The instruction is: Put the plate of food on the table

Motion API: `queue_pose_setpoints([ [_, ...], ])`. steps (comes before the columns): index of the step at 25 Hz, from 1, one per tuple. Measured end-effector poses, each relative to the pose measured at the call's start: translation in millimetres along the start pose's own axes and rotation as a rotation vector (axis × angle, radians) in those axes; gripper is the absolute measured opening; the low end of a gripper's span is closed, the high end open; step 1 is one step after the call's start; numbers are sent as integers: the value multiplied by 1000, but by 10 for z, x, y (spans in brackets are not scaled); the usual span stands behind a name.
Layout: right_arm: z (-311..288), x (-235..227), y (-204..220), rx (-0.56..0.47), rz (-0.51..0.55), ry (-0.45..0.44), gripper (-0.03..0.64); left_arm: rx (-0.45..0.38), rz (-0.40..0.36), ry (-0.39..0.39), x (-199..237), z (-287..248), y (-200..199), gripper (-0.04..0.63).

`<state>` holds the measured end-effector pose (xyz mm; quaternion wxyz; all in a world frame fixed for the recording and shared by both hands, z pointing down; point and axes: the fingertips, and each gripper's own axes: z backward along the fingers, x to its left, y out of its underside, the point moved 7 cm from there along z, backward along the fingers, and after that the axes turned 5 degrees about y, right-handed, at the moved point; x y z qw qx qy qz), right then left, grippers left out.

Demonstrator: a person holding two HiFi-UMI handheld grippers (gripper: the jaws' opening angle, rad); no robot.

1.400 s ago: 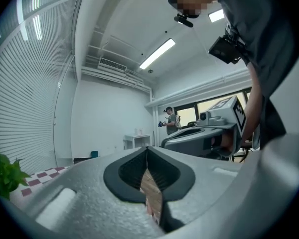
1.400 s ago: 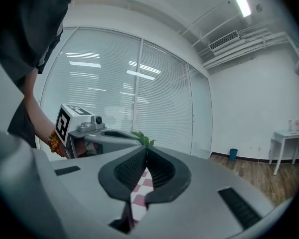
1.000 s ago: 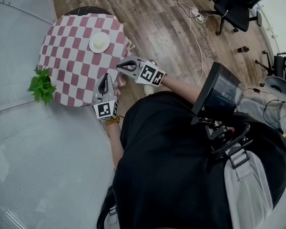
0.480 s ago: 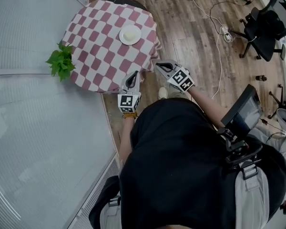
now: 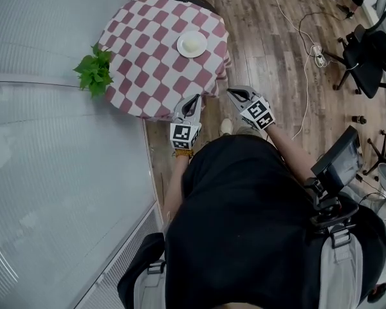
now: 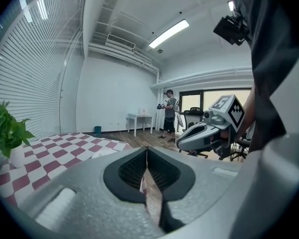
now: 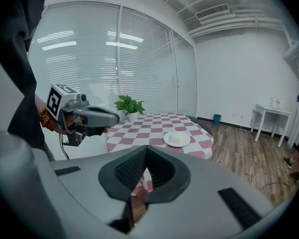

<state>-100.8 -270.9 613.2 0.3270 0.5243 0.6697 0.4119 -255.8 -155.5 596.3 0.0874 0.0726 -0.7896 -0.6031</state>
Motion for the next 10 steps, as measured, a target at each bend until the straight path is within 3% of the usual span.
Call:
queue_pose_setpoints([
  [10,-34,58,1,13,-5,-17,9,12,18,-4,19,16,28,6],
])
